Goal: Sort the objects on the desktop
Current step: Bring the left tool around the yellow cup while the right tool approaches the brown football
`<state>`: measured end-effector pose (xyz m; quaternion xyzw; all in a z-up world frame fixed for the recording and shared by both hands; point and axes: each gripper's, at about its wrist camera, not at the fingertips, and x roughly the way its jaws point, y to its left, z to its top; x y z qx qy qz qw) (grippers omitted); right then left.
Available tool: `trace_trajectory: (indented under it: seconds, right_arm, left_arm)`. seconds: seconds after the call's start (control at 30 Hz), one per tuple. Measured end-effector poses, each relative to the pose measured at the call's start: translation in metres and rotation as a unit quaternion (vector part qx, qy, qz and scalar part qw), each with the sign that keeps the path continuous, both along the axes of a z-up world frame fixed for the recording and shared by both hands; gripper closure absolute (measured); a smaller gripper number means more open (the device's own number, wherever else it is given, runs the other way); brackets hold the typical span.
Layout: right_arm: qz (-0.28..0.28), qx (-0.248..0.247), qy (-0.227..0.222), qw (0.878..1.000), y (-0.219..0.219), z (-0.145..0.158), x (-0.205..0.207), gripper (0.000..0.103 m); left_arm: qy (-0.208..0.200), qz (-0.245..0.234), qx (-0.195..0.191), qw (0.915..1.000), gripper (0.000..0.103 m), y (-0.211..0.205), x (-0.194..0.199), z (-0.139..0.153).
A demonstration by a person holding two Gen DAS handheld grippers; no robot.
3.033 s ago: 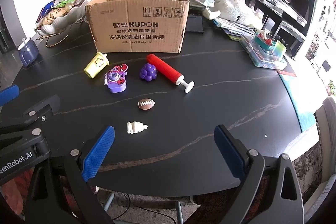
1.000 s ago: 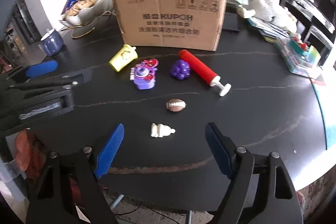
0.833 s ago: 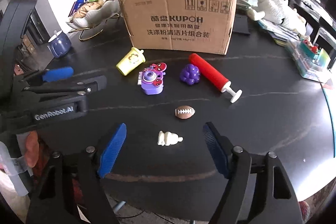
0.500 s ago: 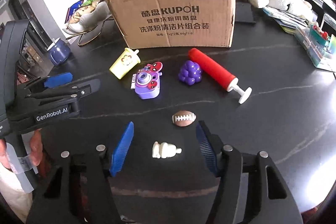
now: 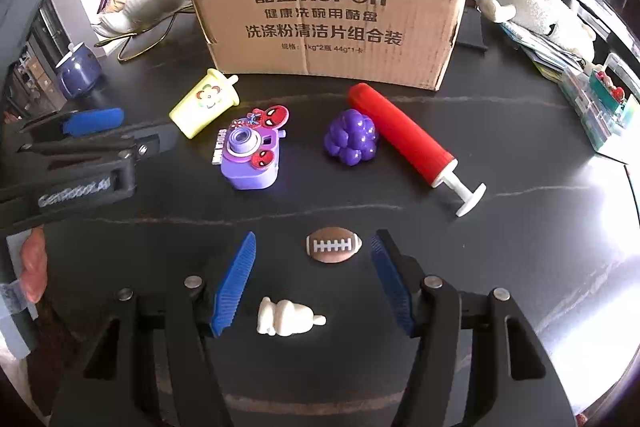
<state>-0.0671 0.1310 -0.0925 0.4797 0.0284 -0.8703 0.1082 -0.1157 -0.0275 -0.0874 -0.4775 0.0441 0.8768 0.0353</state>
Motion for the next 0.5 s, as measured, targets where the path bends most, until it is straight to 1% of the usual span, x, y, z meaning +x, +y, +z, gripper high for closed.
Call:
trace_trajectory:
  seconds: [0.03, 0.13, 0.23, 0.33, 0.5]
  right_arm:
    - [0.000, -0.002, -0.001, 1.000, 0.000, 0.000, 0.000, 0.046]
    - [0.002, -0.004, -0.002, 1.000, -0.001, -0.001, -0.001, 0.046]
    - [0.000, -0.003, -0.002, 1.000, -0.001, -0.002, -0.002, 0.046]
    - [-0.001, -0.006, -0.005, 1.000, -0.001, -0.003, -0.004, 0.046]
    - [-0.010, -0.007, -0.018, 1.000, 0.002, -0.010, -0.007, 0.046]
  left_arm:
    - [-0.001, -0.002, 0.000, 1.0000, 0.051, 0.000, -0.003, -0.002]
    - [-0.016, 0.000, 0.015, 0.9998, 0.052, -0.003, -0.017, -0.009]
    - [-0.024, -0.012, 0.020, 0.9994, 0.052, -0.003, -0.022, -0.012]
    - [-0.023, -0.015, 0.010, 0.9996, 0.052, 0.000, -0.027, -0.013]
    - [-0.038, -0.021, 0.007, 0.9990, 0.052, 0.003, -0.033, -0.021]
